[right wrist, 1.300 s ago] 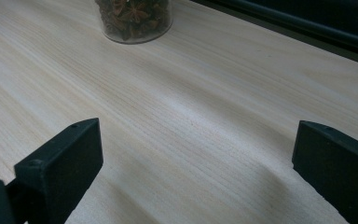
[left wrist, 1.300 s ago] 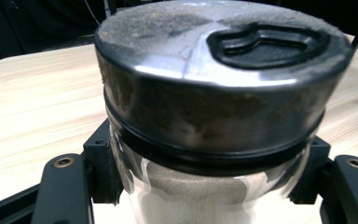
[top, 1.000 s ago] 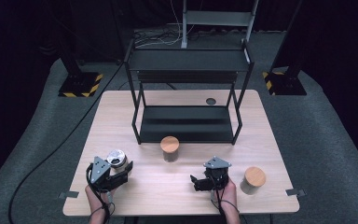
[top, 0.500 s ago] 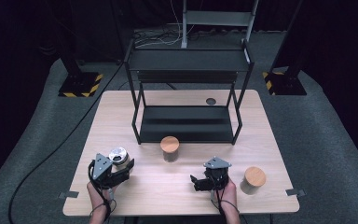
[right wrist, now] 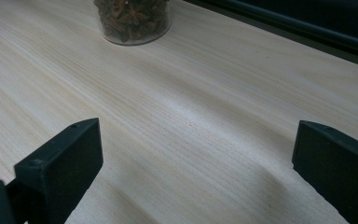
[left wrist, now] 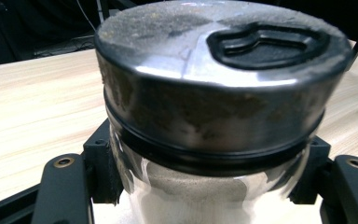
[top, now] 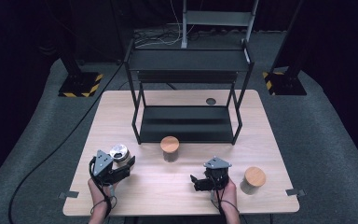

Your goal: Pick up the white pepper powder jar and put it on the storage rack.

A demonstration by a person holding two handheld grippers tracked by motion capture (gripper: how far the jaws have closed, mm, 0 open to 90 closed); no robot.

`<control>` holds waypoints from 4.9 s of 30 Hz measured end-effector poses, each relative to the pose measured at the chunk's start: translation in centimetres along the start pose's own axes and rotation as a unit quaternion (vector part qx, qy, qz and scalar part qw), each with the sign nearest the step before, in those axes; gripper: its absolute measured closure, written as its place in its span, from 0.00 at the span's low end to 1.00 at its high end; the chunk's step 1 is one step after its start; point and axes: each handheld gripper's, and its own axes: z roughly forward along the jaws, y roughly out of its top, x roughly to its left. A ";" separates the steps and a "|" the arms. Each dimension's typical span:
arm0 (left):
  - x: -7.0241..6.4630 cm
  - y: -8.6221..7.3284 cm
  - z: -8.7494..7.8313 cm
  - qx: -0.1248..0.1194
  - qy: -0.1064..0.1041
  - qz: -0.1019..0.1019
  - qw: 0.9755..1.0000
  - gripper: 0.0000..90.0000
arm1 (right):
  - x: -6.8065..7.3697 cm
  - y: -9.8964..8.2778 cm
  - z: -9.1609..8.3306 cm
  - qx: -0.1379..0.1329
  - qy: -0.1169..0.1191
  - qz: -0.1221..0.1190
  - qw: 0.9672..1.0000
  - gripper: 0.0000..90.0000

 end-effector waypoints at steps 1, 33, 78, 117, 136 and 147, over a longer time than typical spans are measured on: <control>0.0 0.0 0.1 0.000 0.000 0.000 1.000 0.33 | 0.0 0.0 0.0 0.001 0.000 0.000 1.000 0.01; 0.2 0.9 1.9 0.001 -0.006 0.002 1.000 0.33 | 0.0 0.0 0.0 -0.001 0.000 -0.001 1.000 0.01; 0.2 2.2 4.1 -0.001 -0.038 0.015 0.999 0.33 | 0.0 0.0 0.0 0.000 0.002 -0.001 1.000 0.01; -0.3 3.3 6.0 -0.002 -0.047 0.032 0.998 0.33 | 0.0 0.0 0.0 -0.001 0.006 -0.002 1.000 0.01; -0.1 3.8 7.0 0.000 -0.048 0.034 0.998 0.33 | -0.1 0.0 -0.1 -0.004 0.008 -0.001 1.000 0.01; 0.0 4.1 7.6 0.000 -0.046 0.035 0.998 0.33 | -0.1 0.0 -0.1 -0.003 0.008 -0.001 1.000 0.01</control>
